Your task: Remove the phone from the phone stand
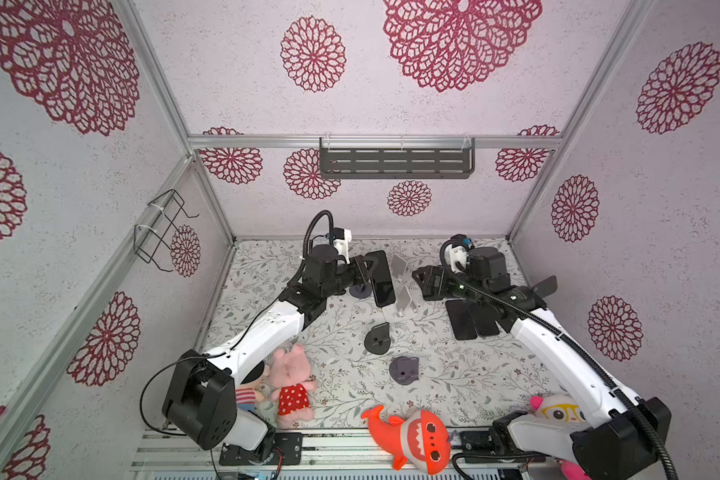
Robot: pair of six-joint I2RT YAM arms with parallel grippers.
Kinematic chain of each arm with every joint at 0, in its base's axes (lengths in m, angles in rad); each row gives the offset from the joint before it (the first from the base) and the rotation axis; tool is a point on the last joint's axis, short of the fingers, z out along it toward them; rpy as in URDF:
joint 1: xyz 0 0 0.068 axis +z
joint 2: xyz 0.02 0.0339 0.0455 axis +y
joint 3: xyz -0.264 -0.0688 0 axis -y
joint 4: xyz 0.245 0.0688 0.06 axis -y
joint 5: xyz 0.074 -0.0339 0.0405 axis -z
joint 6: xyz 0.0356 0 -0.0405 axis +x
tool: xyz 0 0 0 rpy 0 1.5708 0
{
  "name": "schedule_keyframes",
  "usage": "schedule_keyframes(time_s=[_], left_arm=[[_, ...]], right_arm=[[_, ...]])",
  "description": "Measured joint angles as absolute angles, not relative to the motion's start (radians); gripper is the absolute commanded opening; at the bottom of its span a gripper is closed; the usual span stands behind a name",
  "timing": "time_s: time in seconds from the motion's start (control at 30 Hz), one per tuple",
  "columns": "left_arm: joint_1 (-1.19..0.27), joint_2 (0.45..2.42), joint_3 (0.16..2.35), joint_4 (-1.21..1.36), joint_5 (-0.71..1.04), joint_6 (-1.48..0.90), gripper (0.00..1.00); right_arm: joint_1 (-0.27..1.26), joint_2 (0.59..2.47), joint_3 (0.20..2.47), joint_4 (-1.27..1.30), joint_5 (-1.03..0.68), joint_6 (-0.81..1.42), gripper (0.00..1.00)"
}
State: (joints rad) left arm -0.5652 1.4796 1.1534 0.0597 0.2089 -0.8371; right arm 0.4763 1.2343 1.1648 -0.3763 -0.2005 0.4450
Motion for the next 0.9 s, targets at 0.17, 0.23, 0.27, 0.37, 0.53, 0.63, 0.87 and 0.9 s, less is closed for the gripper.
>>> schedule_keyframes(time_s=[0.17,0.23,0.27,0.37,0.53,0.63,0.87,0.9], left_arm=[[-0.595,1.48,1.171,-0.039,0.142,-0.822,0.0],[-0.596,1.48,1.17,-0.055,0.139,-0.818,0.0],[-0.597,1.48,1.17,-0.059,0.138,-0.815,0.0],[-0.598,1.48,1.17,-0.059,0.144,-0.804,0.0],[-0.598,1.48,1.17,-0.057,0.157,-0.793,0.0],[-0.598,1.48,1.17,-0.057,0.161,-0.789,0.0],[-0.598,1.48,1.169,-0.054,0.173,-0.788,0.0],[-0.598,1.48,1.168,-0.051,0.175,-0.788,0.0]], right_arm=[[0.623,1.289,1.213,-0.414,-0.162,0.429,0.98],[0.643,1.327,1.243,-0.413,-0.165,0.42,0.98],[0.648,1.345,1.253,-0.411,-0.171,0.419,0.98],[0.65,1.385,1.262,-0.405,-0.194,0.418,0.97],[0.65,1.437,1.262,-0.378,-0.25,0.416,0.95],[0.65,1.443,1.253,-0.339,-0.289,0.42,0.93],[0.652,1.465,1.251,-0.282,-0.319,0.42,0.91],[0.652,1.469,1.251,-0.28,-0.319,0.419,0.91]])
